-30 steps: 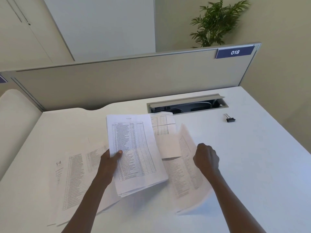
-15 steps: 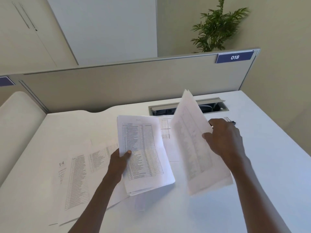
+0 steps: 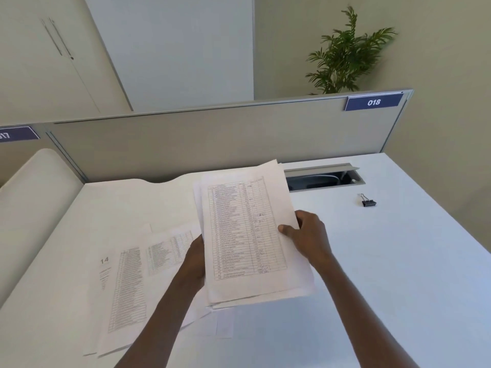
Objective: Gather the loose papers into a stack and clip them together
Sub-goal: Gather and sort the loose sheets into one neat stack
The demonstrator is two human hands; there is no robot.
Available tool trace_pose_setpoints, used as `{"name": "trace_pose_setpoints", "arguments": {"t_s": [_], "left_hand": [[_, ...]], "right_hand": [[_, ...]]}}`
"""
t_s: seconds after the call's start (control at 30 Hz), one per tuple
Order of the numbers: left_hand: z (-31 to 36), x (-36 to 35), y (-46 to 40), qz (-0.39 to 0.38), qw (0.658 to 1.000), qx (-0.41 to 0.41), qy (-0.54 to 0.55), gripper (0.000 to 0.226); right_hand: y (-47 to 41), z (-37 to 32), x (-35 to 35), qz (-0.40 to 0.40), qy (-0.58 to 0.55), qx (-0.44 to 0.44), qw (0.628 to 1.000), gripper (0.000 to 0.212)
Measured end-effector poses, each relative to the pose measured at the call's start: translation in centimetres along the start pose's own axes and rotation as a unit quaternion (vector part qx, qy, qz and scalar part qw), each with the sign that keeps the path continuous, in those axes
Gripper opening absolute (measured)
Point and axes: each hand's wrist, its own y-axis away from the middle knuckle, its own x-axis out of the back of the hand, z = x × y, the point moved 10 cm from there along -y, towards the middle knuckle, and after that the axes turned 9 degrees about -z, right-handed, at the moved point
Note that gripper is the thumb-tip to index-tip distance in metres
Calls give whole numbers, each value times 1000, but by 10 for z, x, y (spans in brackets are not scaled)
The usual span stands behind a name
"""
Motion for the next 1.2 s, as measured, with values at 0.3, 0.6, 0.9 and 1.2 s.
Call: {"name": "trace_pose_setpoints", "arguments": {"t_s": [0.3, 0.6, 0.9, 1.2], "left_hand": [[-10, 11, 5, -5, 999, 15, 43, 18], [-41, 17, -1, -44, 980, 79, 176, 42], [-56, 51, -9, 27, 993, 55, 98, 29], [-58, 81, -18, 61, 992, 45, 97, 28]], "right_hand": [[-8, 29, -36, -22, -119, -17, 993, 50], [-15, 31, -56, -6, -88, -1, 996, 37], [-51, 79, -65, 19, 11, -105, 994, 31], [-86, 114, -67, 75, 207, -162, 962, 58]]}}
